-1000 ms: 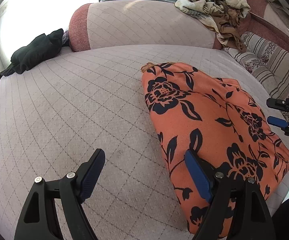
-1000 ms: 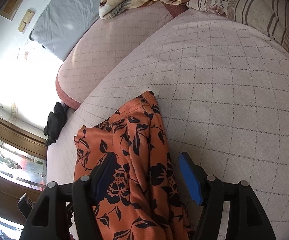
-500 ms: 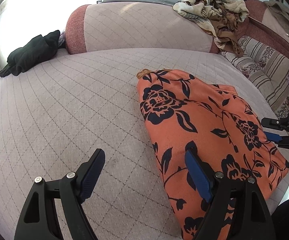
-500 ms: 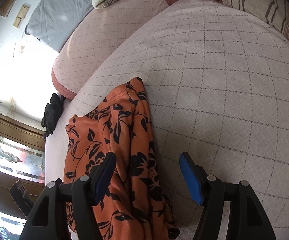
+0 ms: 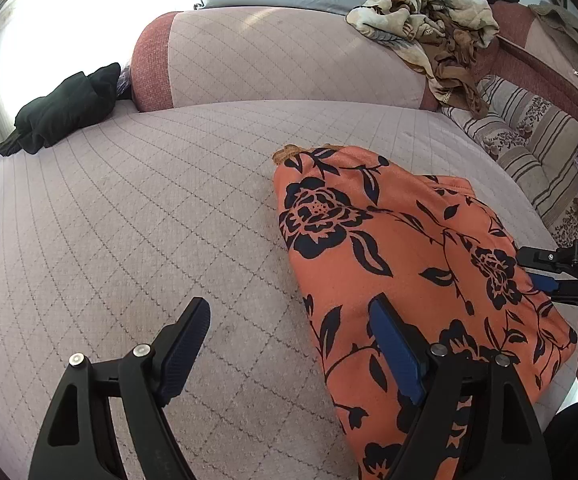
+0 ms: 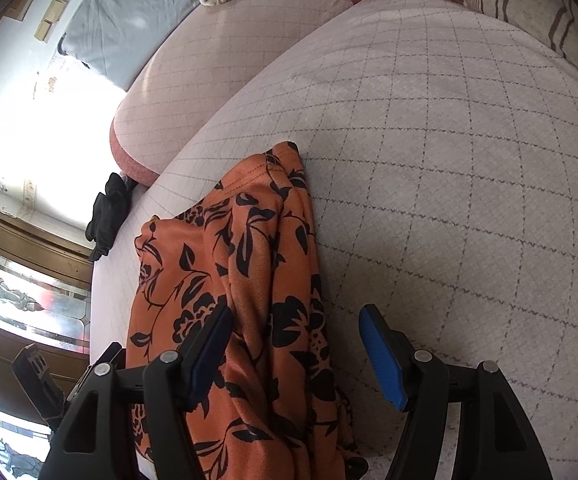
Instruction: Fold small clothes
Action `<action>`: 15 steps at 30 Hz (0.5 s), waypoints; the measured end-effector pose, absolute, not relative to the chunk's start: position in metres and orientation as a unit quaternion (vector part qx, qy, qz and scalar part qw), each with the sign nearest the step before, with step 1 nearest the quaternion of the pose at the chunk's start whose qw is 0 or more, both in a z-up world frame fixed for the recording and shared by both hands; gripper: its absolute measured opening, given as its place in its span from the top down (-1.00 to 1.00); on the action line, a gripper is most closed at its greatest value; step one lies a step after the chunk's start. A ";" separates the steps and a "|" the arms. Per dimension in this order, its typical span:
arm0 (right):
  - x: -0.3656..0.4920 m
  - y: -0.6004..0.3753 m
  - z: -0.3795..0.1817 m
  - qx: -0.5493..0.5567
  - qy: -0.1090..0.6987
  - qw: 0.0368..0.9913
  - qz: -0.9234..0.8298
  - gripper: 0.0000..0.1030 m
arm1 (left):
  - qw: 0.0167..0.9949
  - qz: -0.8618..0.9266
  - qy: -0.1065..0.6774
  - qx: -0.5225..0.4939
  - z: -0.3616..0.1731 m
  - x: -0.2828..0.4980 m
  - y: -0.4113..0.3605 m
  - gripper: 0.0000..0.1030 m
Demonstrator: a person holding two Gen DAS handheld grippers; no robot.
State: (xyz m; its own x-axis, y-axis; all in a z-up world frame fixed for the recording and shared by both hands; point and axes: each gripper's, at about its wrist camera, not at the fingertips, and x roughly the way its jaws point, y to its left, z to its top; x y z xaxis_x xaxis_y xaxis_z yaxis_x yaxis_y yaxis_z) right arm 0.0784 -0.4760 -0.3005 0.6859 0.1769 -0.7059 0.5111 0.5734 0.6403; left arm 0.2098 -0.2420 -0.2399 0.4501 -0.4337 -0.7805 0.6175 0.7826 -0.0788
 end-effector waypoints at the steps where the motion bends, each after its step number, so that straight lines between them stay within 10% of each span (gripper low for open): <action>1: 0.078 -0.476 -0.301 0.451 0.382 0.800 -0.104 -0.35 | 0.845 -0.311 0.421 0.109 -0.240 0.210 -0.242 -0.60; 15: 0.079 -0.476 -0.302 0.456 0.381 0.798 -0.097 -0.35 | 0.844 -0.312 0.423 0.108 -0.240 0.210 -0.242 -0.60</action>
